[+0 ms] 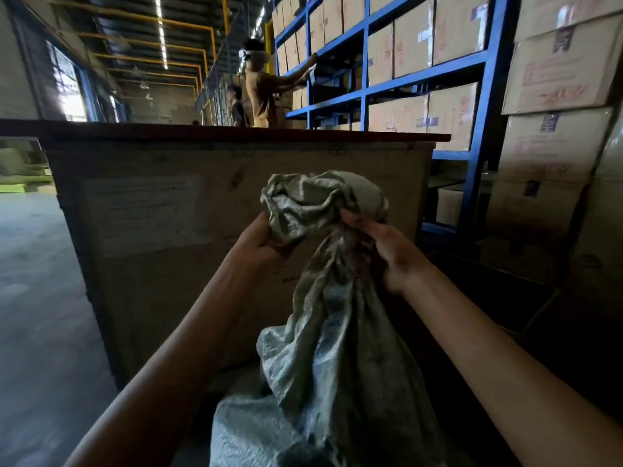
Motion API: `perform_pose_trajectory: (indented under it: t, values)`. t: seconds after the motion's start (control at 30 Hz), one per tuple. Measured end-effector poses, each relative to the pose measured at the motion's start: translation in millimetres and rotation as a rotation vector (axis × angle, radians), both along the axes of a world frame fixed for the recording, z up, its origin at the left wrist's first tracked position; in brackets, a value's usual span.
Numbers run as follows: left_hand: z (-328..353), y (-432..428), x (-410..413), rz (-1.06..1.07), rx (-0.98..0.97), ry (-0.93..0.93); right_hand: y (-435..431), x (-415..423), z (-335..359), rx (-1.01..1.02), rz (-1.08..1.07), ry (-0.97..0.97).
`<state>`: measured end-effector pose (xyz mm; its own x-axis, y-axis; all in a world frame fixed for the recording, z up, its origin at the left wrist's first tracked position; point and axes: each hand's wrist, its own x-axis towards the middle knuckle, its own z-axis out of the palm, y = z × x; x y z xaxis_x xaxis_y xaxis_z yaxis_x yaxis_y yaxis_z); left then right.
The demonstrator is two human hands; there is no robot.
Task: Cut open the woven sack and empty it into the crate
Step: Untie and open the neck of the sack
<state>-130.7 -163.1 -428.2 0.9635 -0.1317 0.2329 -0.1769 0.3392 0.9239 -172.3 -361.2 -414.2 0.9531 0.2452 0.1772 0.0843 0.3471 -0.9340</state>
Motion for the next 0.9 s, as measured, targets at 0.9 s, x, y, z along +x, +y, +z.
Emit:
perform_pose_trajectory:
  t: [0.9]
  values:
    - [-11, -91, -52, 0.042, 0.516, 0.033, -49, 32, 5, -0.673, -0.684, -0.211]
